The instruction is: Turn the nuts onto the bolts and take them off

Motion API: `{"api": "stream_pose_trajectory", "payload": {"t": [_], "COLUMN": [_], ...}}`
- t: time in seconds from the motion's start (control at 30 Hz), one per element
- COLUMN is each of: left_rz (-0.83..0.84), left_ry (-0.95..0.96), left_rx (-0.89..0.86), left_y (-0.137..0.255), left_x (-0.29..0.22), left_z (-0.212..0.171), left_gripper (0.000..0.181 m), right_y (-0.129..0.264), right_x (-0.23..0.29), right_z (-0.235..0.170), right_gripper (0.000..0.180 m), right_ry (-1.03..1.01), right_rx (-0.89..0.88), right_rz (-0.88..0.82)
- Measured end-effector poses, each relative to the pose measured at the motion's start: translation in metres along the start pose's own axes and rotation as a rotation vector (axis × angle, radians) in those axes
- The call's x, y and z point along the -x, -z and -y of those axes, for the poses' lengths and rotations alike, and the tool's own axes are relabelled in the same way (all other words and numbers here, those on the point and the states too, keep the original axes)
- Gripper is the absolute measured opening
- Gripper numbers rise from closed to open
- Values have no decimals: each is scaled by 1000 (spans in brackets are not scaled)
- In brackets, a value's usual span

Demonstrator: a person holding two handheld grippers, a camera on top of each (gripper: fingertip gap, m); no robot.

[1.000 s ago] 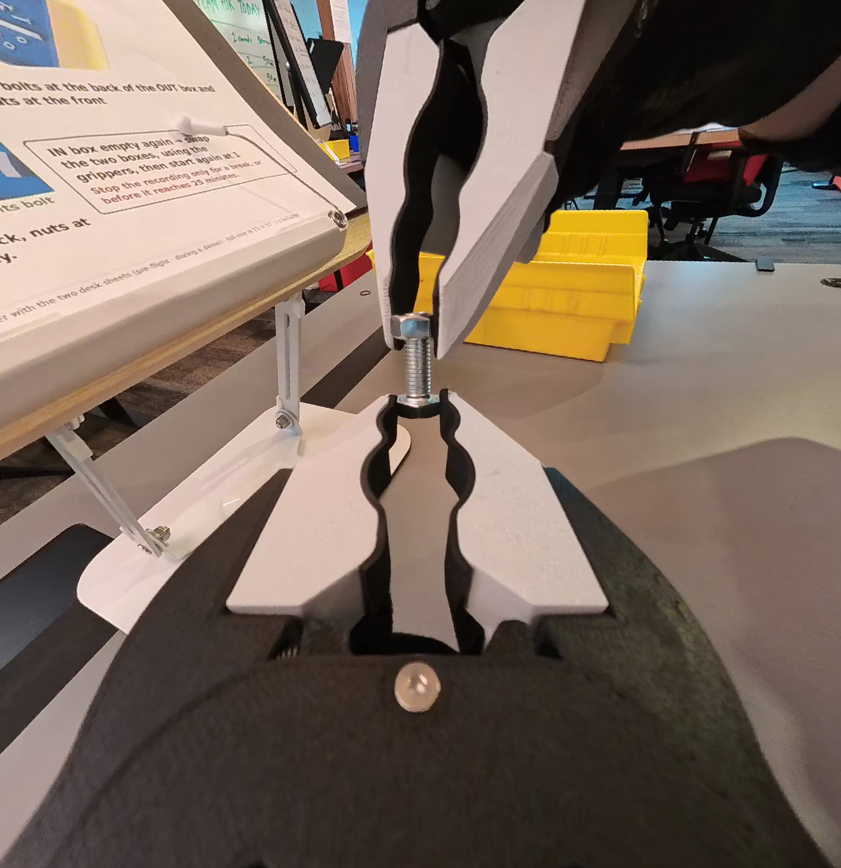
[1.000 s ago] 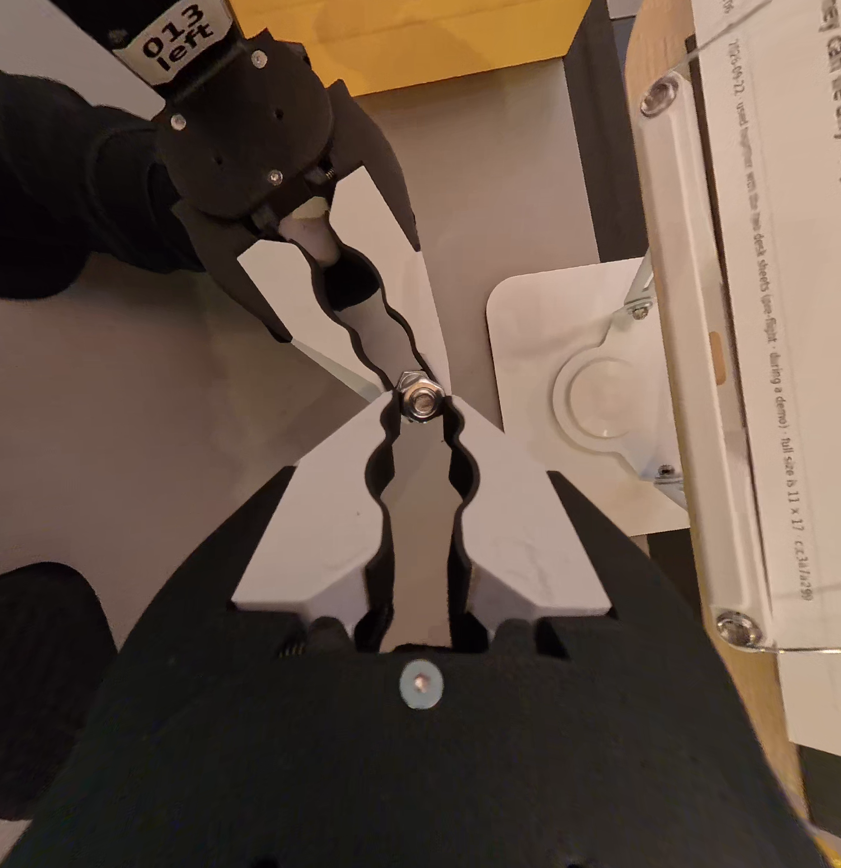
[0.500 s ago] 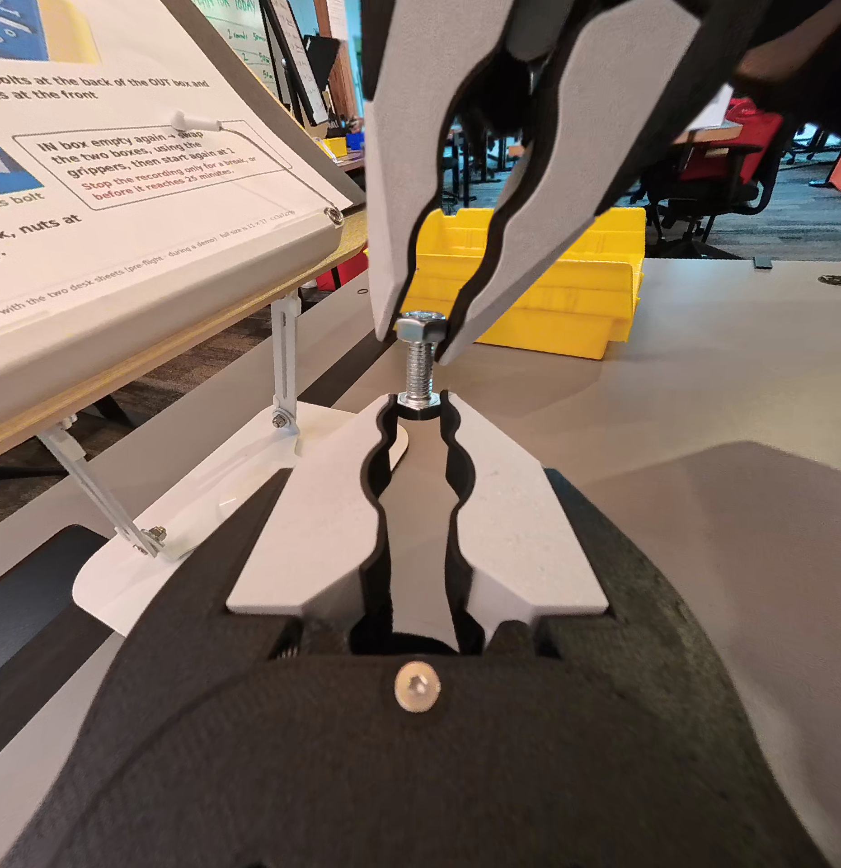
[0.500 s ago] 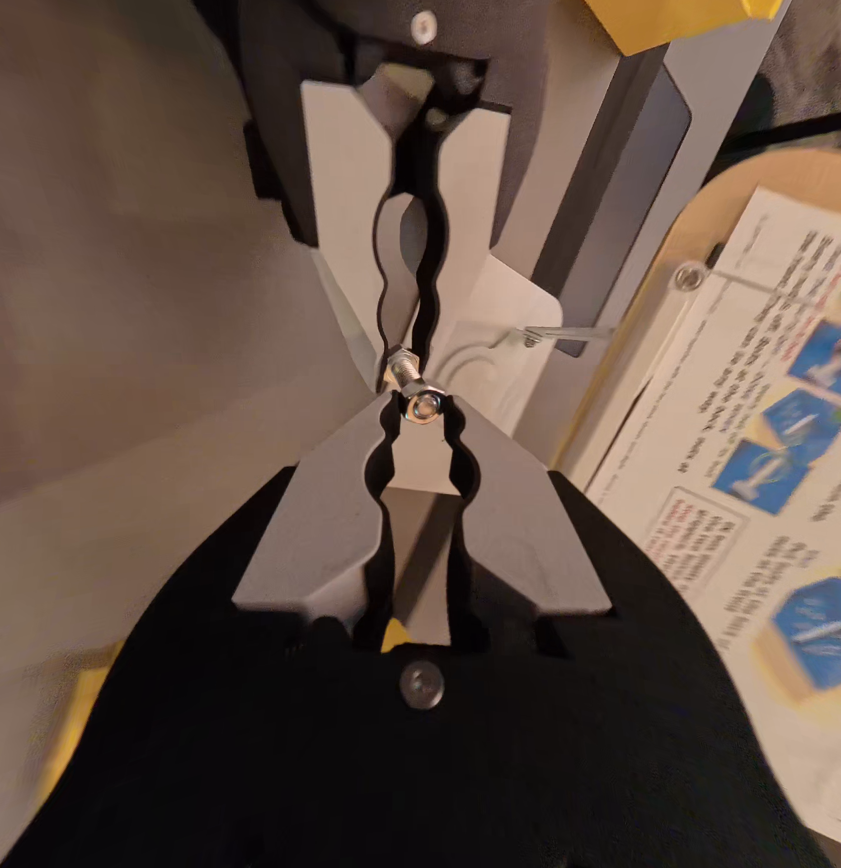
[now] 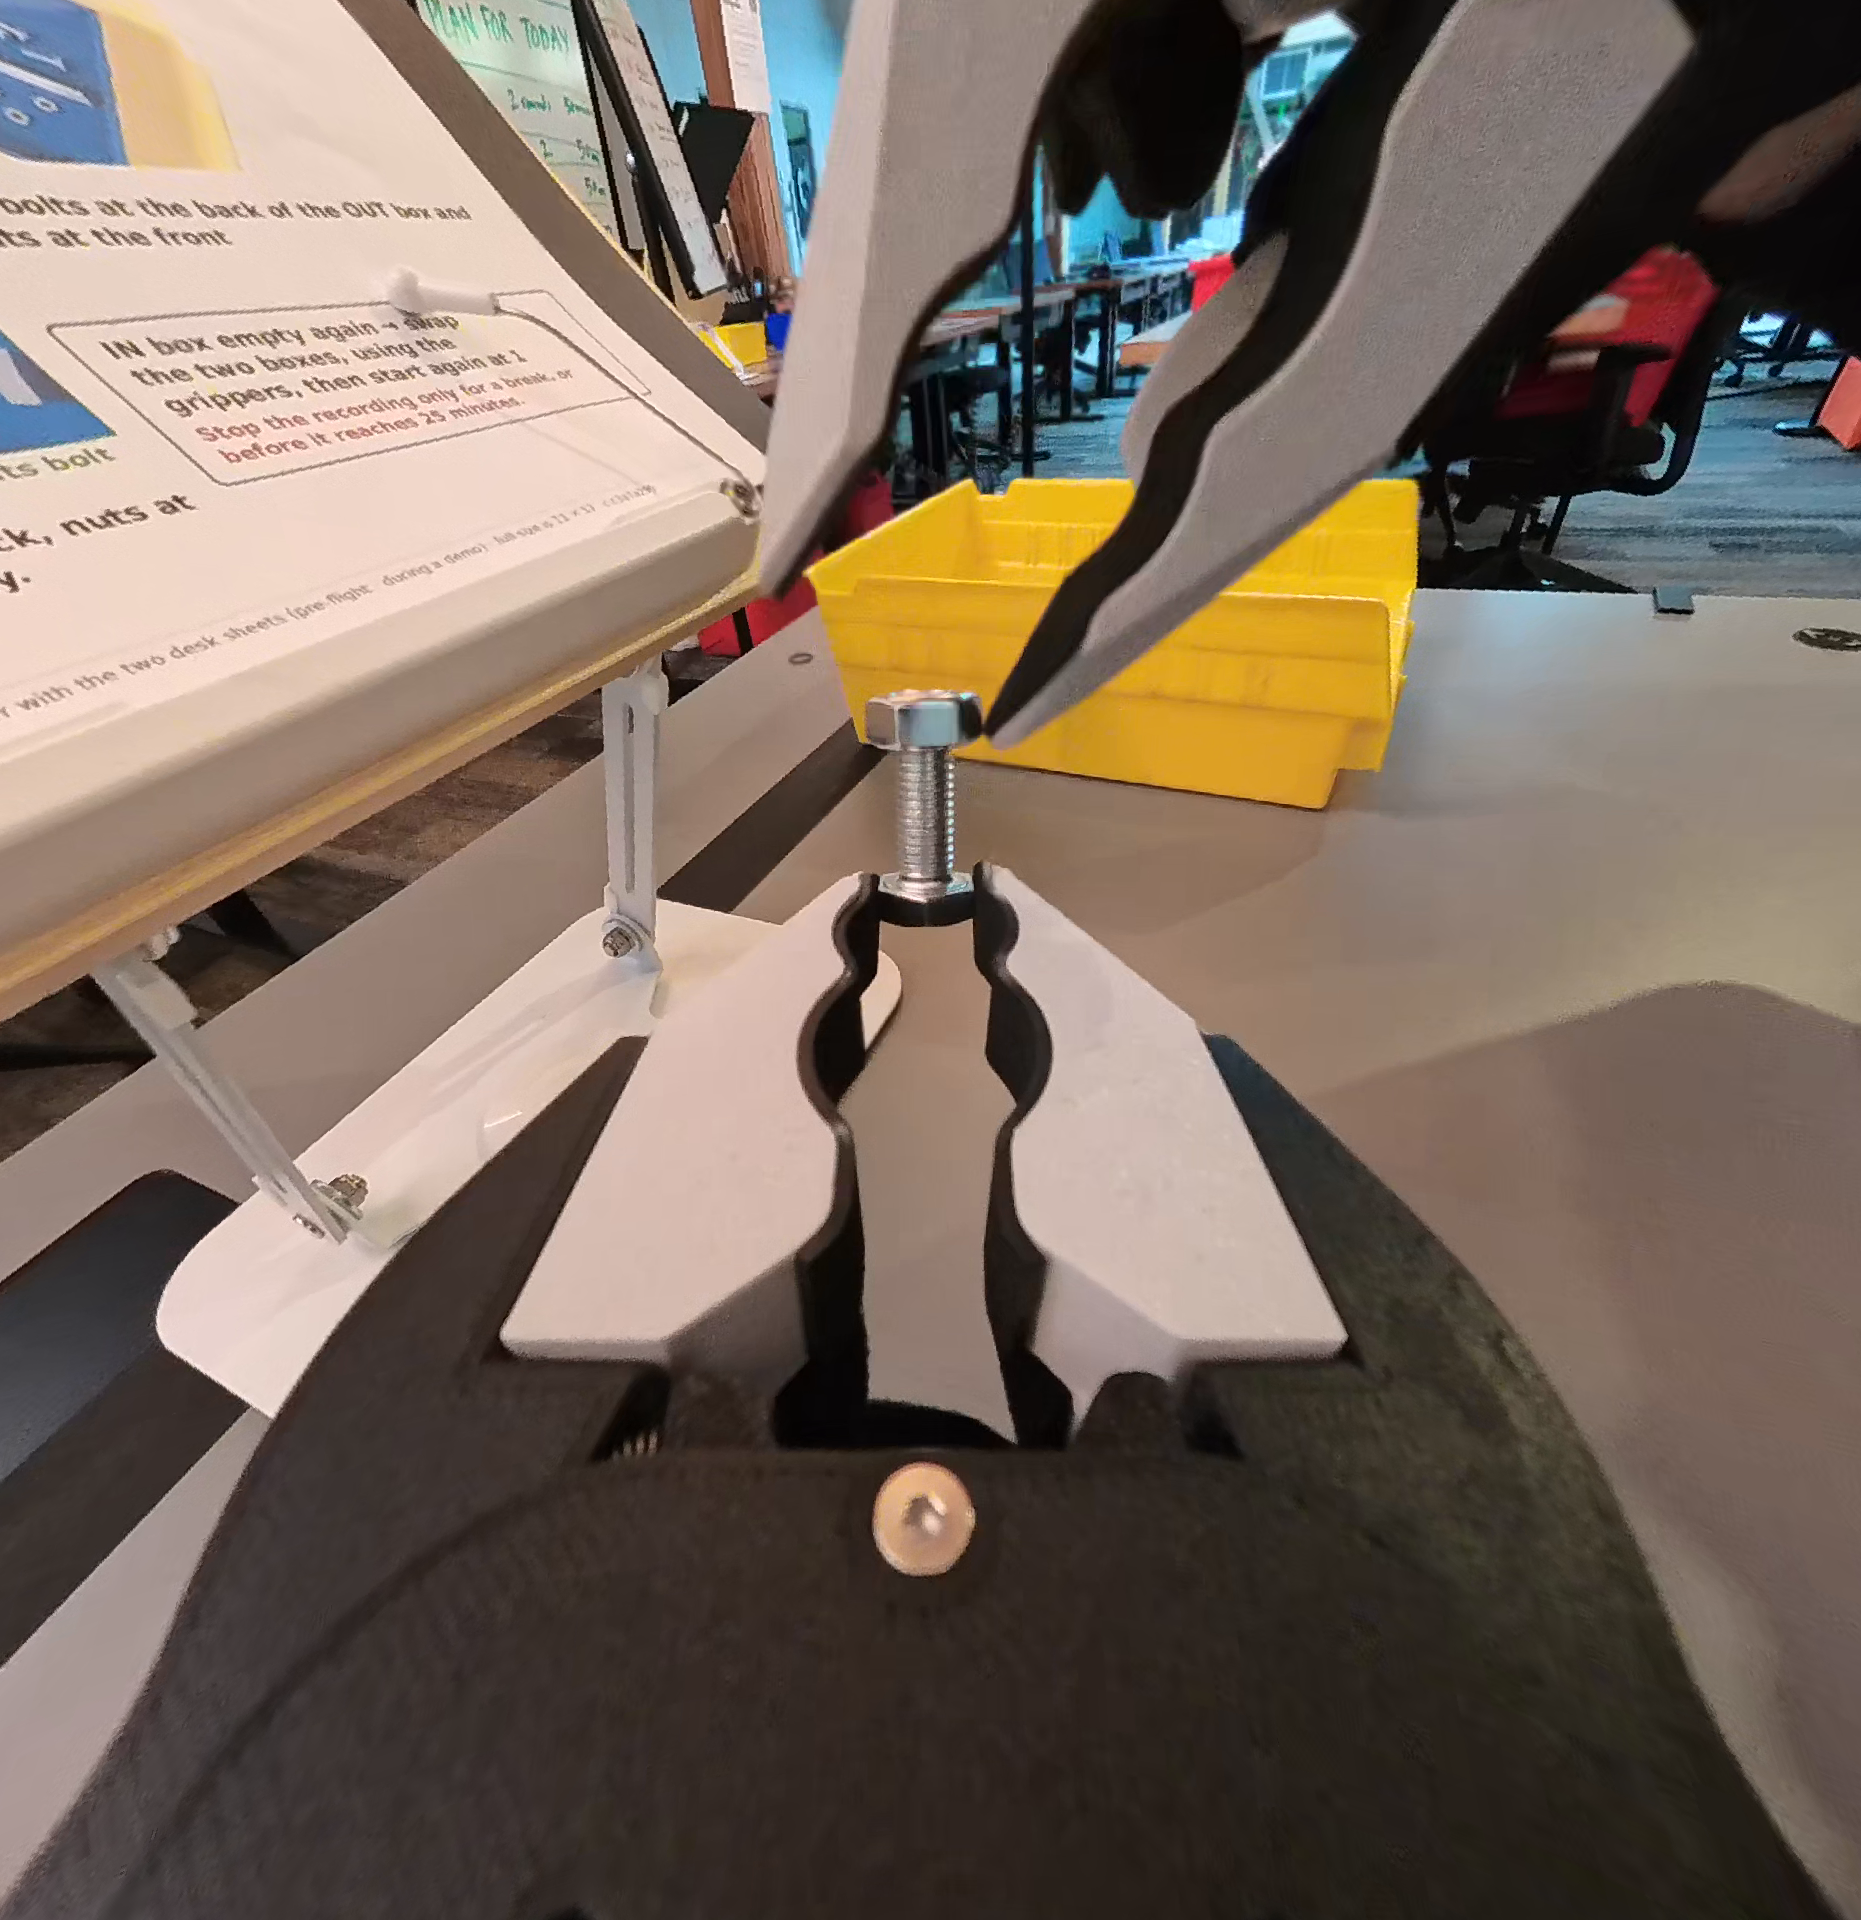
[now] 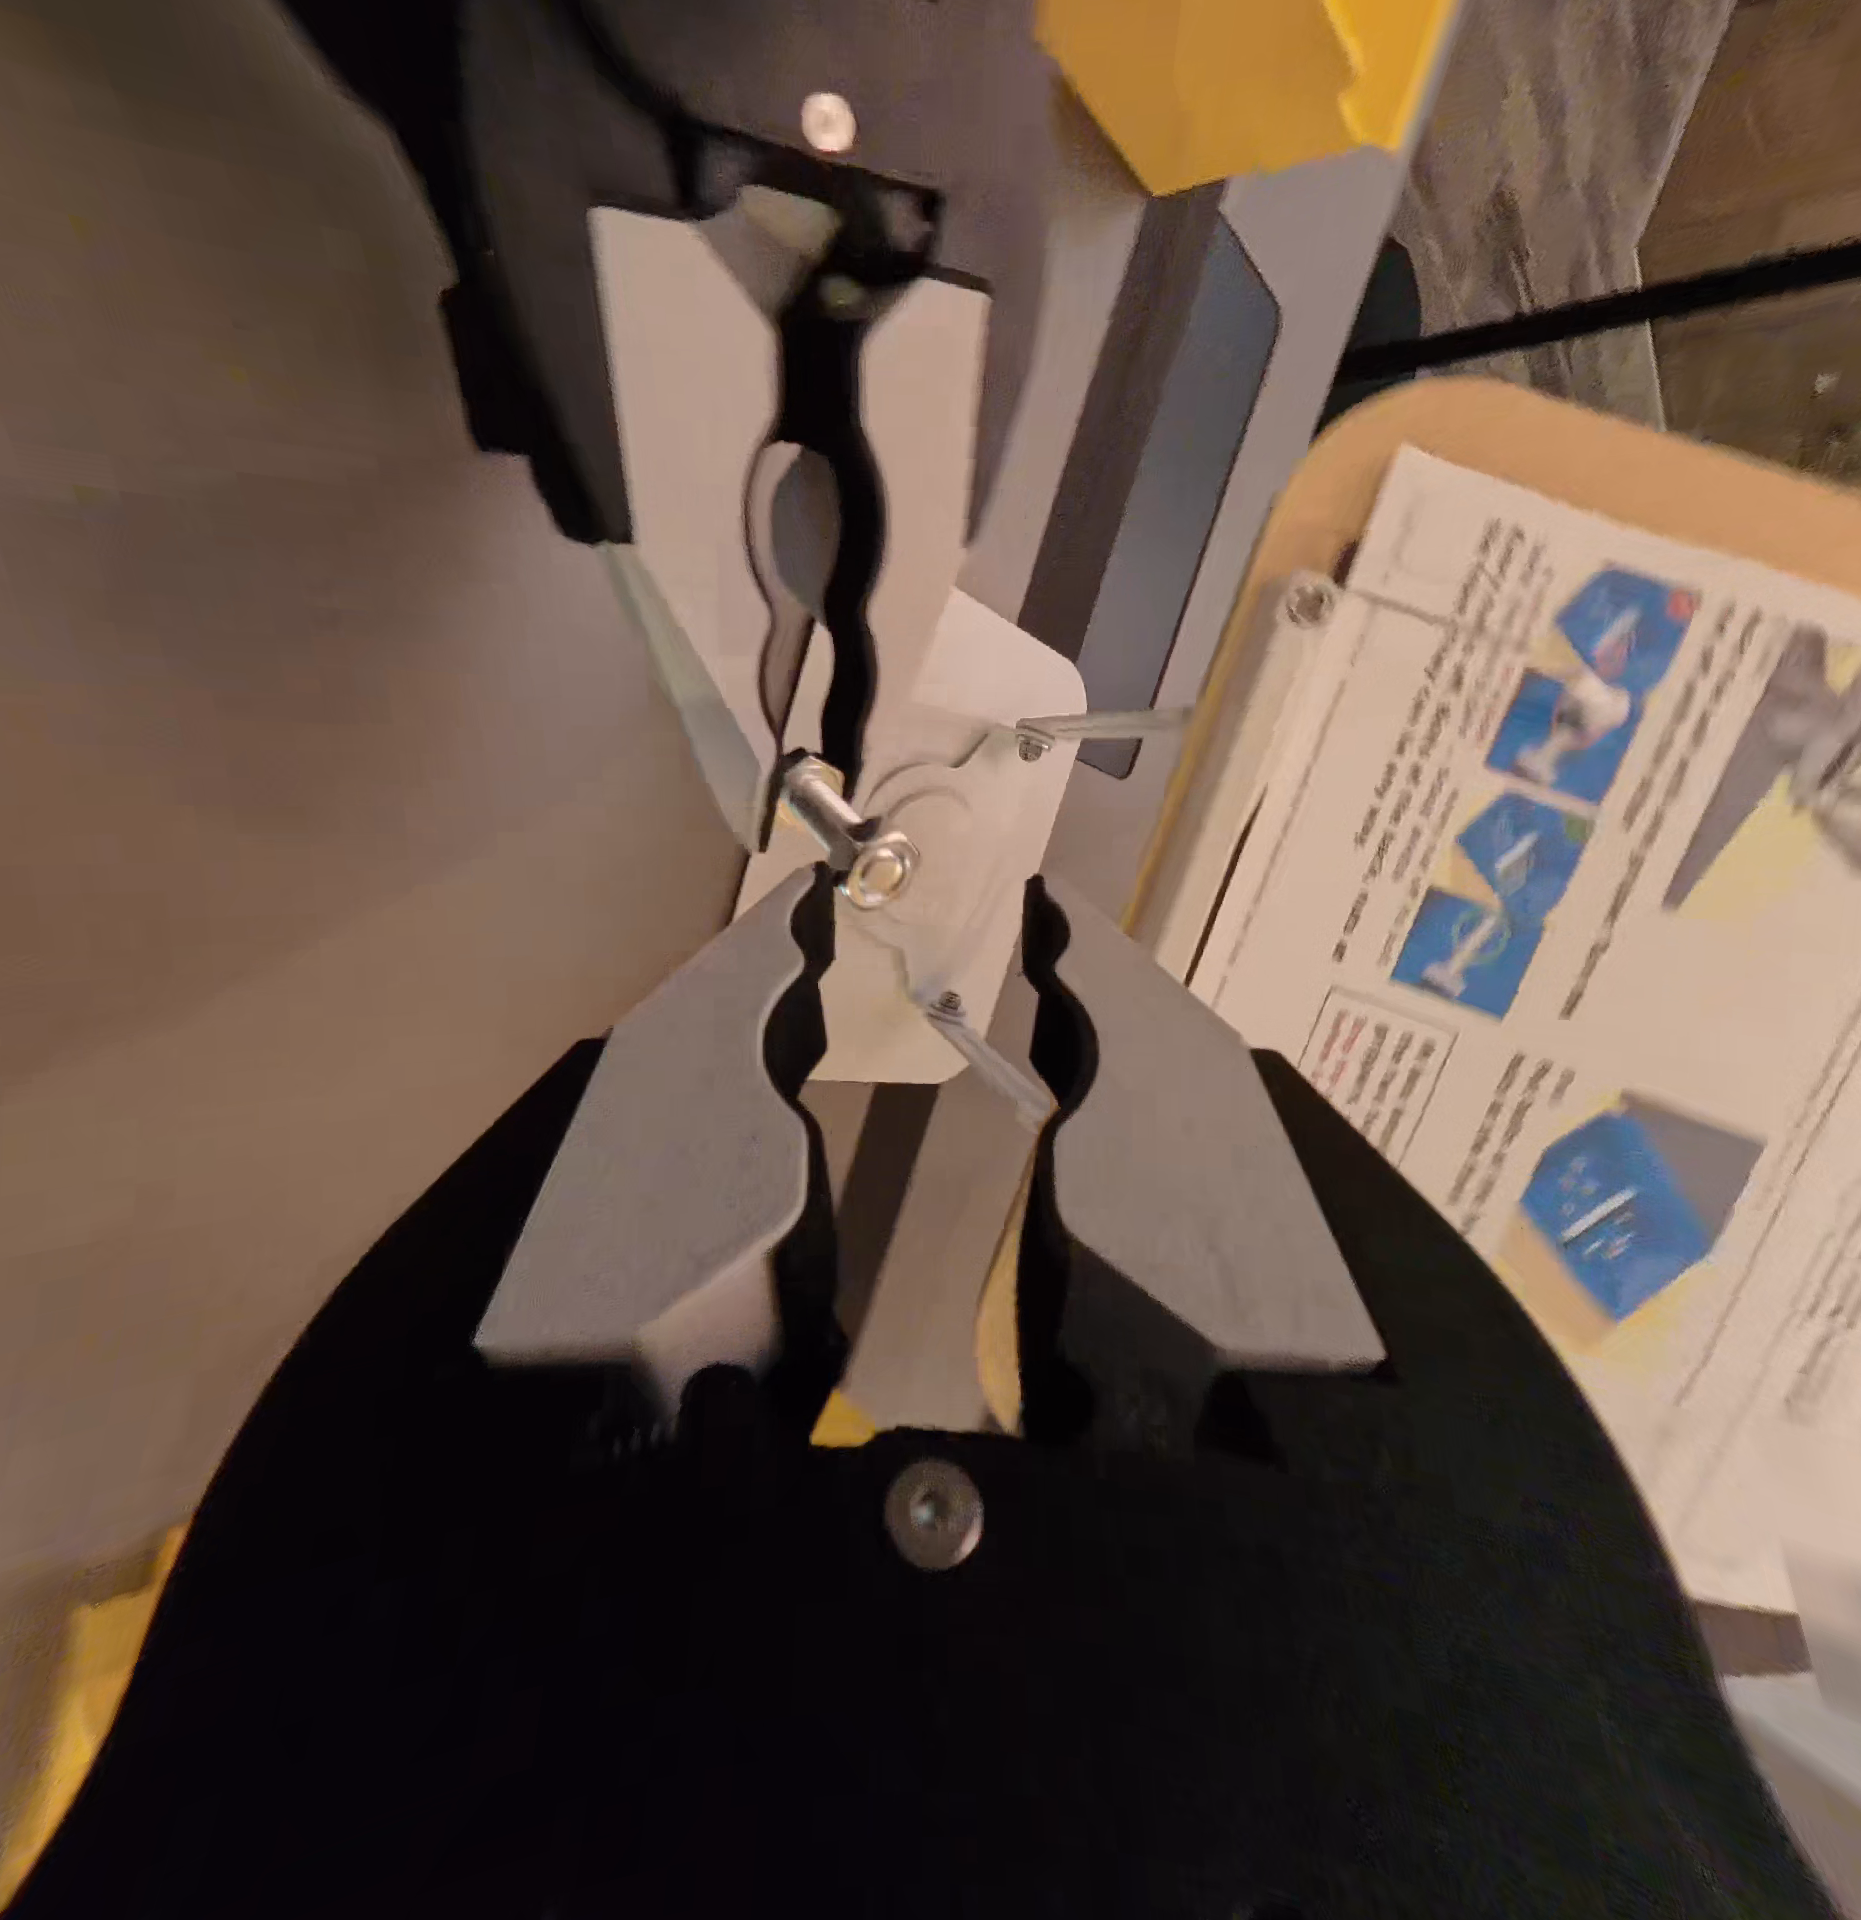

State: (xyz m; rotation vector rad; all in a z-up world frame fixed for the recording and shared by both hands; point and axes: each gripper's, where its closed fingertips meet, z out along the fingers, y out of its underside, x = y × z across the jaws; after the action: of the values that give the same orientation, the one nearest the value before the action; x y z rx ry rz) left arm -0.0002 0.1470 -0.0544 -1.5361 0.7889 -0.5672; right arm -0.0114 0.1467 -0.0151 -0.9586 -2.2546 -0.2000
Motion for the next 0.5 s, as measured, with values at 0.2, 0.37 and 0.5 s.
{"api": "stream_pose_trajectory", "payload": {"t": [0.2, 0.37, 0.5], "left_rz": [3, 5, 7], "left_ry": [12, 13, 14], "left_rx": [-14, -17, -20], "left_y": [2, 2, 2], "left_x": [2, 2, 2], "left_z": [3, 3, 4], "left_gripper": [15, 16, 16], "right_y": [7, 5, 3], "right_x": [6, 6, 5], "right_z": [6, 5, 5], "right_gripper": [34, 36, 34], "right_ry": [-343, -593, -760], "right_rx": [-225, -358, -475], "right_rz": [81, 113, 137]}}
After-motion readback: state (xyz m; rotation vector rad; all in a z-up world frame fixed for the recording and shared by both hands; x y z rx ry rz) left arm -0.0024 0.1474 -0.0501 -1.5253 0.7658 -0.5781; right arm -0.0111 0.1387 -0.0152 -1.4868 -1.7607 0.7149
